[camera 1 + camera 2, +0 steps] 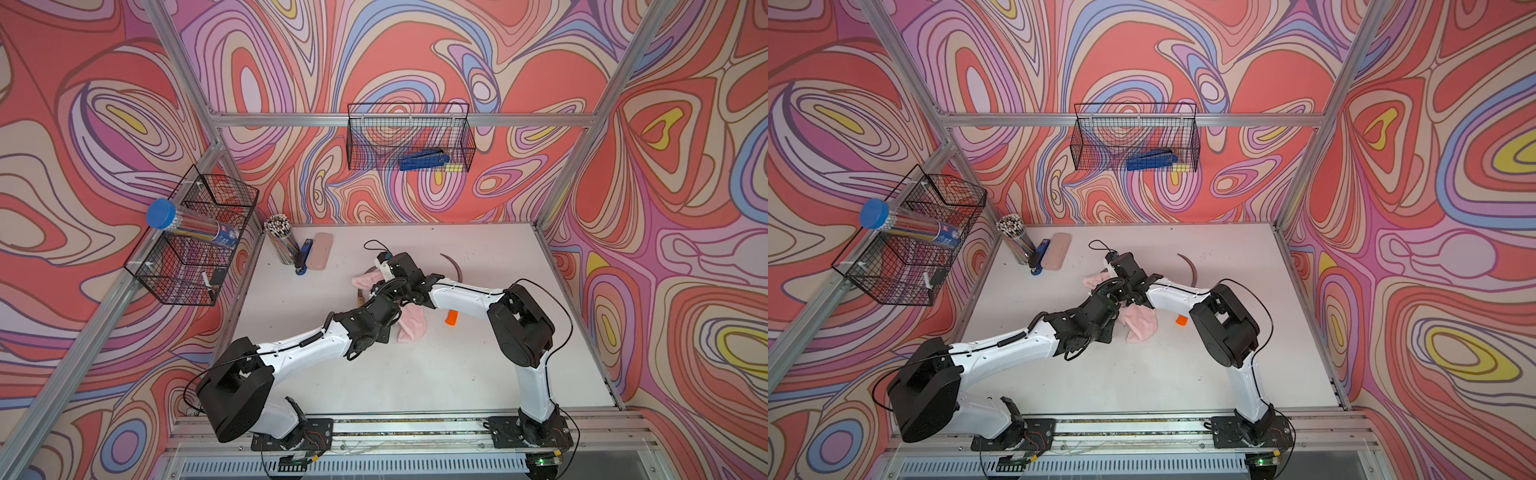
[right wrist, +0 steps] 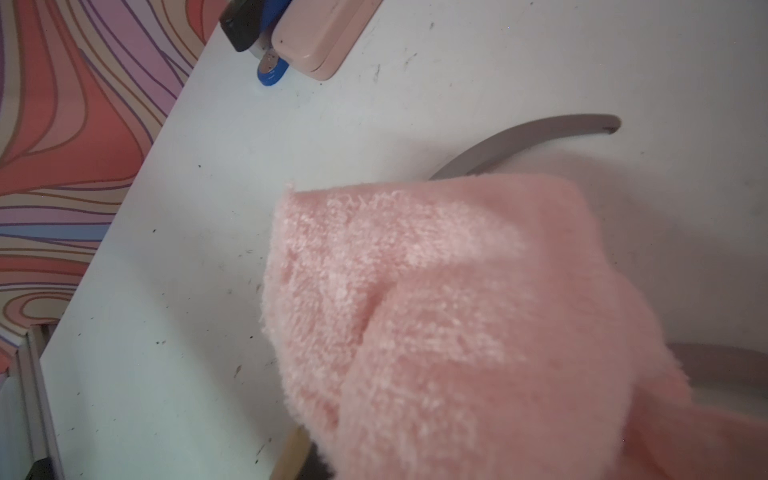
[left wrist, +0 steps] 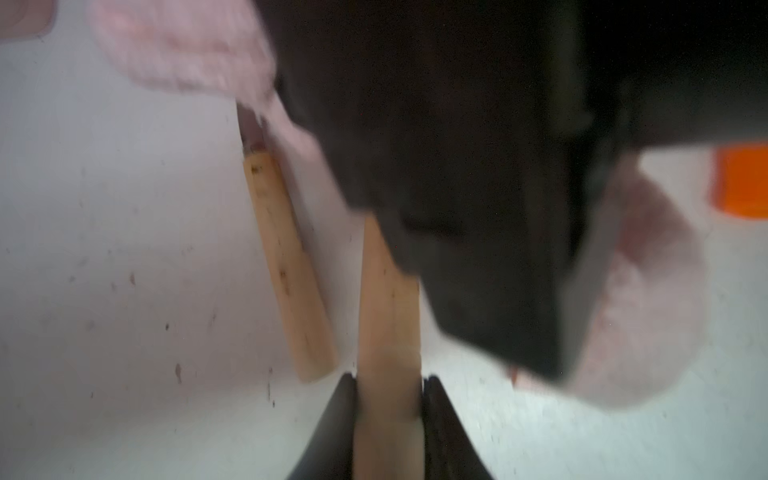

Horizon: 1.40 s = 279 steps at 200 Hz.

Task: Wipe small sickles with rags
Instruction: Wipe the small sickle.

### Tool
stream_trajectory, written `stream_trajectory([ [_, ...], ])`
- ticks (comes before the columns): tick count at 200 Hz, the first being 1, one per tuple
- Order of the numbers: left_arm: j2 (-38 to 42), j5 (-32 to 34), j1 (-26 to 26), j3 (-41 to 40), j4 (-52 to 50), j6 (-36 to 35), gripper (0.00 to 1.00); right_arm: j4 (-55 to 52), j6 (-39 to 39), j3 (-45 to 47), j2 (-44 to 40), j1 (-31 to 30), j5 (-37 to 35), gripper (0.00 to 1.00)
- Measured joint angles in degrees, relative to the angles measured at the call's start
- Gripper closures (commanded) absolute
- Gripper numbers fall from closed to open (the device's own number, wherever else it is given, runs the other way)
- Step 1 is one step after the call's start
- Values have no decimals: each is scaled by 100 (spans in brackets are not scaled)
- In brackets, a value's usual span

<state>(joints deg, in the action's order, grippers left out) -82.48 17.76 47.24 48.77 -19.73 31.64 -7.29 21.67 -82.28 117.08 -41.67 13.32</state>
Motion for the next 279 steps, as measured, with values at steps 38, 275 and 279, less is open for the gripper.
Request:
stream_trajectory([
  [38,-11,-83,-4,2,11,-7,100,-133,48,-184,177,155,94,100],
  [275,162,-120,-4,-17,90,-7,100,-271,20,-374,684,1005,-1204,100],
  [279,162,-120,-4,-17,79,-4,100,-267,9,-374,675,925,-1200,100],
])
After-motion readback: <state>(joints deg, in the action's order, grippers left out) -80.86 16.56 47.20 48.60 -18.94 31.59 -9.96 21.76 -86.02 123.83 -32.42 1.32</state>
